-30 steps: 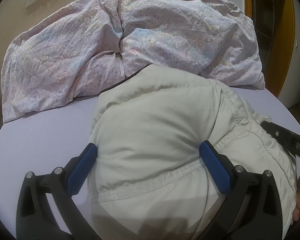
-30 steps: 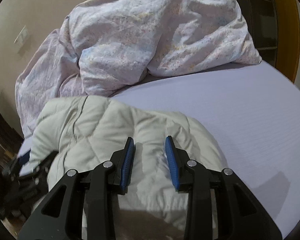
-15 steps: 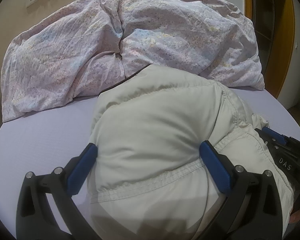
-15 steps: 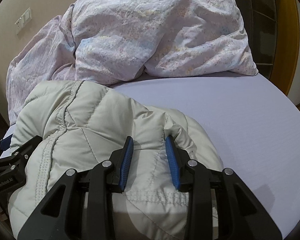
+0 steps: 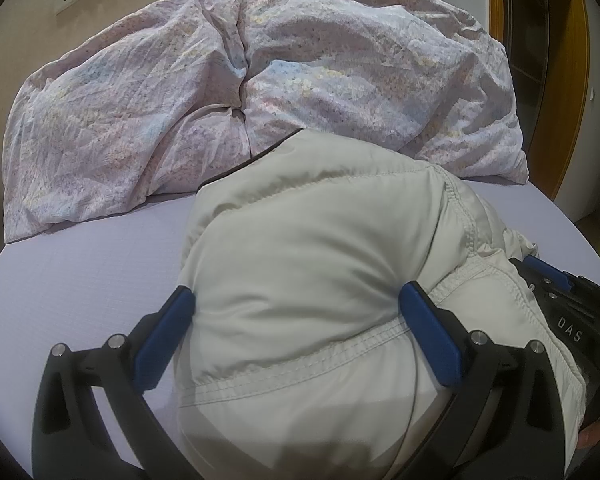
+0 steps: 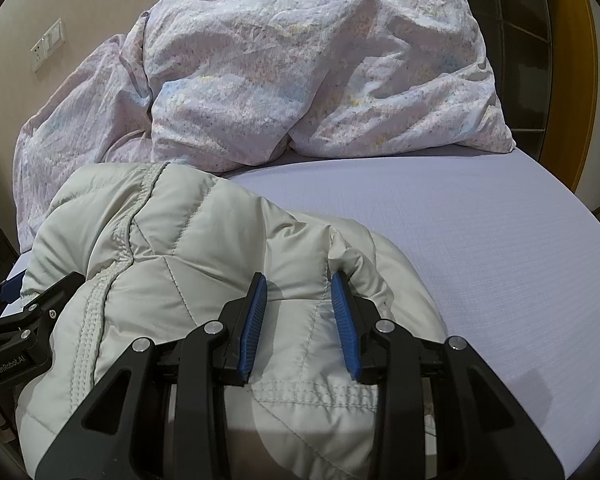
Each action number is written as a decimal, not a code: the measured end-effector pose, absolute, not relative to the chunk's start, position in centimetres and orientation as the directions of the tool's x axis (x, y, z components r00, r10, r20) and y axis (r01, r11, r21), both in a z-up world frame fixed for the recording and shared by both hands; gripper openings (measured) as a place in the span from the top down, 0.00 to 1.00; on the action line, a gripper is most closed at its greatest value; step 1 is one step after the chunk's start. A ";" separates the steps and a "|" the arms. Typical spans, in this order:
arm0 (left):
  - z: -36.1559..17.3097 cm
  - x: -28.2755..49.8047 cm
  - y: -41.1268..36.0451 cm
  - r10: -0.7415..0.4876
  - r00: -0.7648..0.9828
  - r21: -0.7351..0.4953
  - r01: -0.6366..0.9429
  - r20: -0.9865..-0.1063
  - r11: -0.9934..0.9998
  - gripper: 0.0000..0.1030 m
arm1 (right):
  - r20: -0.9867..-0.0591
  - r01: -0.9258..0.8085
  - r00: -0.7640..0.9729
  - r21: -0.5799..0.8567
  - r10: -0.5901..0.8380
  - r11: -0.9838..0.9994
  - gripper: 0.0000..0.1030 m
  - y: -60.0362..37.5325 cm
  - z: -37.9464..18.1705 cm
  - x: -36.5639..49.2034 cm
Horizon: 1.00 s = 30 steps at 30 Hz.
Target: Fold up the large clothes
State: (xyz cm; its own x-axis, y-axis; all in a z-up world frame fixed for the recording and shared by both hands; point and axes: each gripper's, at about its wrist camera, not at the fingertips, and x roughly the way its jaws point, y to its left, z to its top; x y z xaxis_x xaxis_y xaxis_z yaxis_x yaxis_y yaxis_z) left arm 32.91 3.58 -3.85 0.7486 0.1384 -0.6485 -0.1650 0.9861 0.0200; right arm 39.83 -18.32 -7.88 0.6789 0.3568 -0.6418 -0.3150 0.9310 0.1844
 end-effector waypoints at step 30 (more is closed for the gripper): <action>-2.3 27.7 13.2 -0.194 0.646 -0.353 -0.124 -0.738 0.928 0.02 | -0.694 -0.161 0.246 0.659 0.677 0.734 0.08 -28.3 -9.1 42.3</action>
